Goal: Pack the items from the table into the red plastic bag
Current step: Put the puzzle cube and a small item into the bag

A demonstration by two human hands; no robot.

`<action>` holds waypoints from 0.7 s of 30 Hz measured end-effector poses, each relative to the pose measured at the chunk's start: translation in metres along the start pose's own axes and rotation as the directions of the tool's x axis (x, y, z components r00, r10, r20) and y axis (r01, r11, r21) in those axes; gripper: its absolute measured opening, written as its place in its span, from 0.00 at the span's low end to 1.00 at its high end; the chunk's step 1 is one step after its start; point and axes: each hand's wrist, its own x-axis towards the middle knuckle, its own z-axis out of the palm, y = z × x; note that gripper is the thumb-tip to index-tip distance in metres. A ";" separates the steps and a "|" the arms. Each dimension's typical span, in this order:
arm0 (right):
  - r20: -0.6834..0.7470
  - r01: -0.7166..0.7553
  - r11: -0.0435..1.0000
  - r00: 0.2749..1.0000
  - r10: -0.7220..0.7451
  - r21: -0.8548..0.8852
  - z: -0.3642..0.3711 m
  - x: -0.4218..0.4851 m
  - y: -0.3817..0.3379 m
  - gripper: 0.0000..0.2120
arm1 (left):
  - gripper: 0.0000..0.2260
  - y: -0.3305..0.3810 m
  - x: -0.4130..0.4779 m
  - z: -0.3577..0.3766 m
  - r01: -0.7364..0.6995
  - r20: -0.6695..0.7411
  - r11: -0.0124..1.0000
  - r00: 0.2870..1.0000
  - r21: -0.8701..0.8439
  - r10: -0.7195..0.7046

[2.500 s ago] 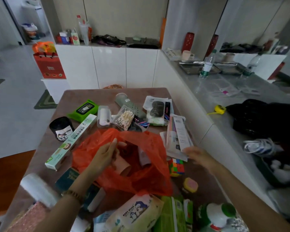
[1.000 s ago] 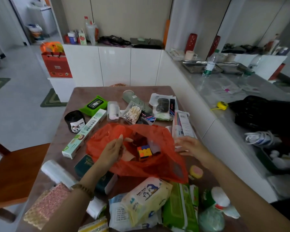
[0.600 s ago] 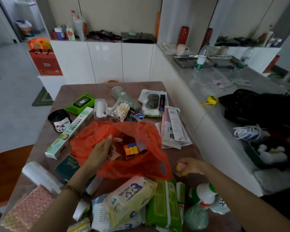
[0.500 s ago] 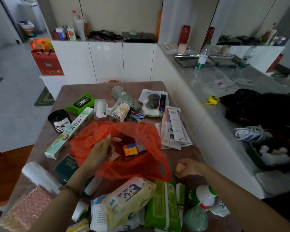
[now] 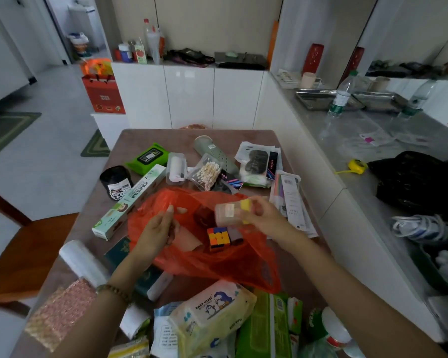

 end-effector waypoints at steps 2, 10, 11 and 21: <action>0.057 -0.086 0.996 0.995 0.085 0.020 0.041 0.017 0.008 0.15 | 0.17 -0.003 -0.001 -0.011 0.009 -0.052 1.000 0.999 -0.011 -0.009; -0.298 -0.322 0.946 0.907 0.299 -0.030 0.118 0.074 0.045 0.14 | 0.24 -0.019 -0.003 -0.045 0.044 -0.080 0.999 0.996 -0.027 -0.047; -0.275 -0.334 0.940 0.912 0.304 -0.066 0.123 0.077 0.046 0.14 | 0.23 -0.019 -0.002 -0.046 0.047 -0.087 0.998 0.995 -0.037 -0.050; -0.018 -0.056 0.993 0.998 0.054 -0.103 0.107 0.008 0.006 0.15 | 0.13 -0.030 -0.013 -0.056 -0.036 -0.082 0.999 0.996 -0.021 0.034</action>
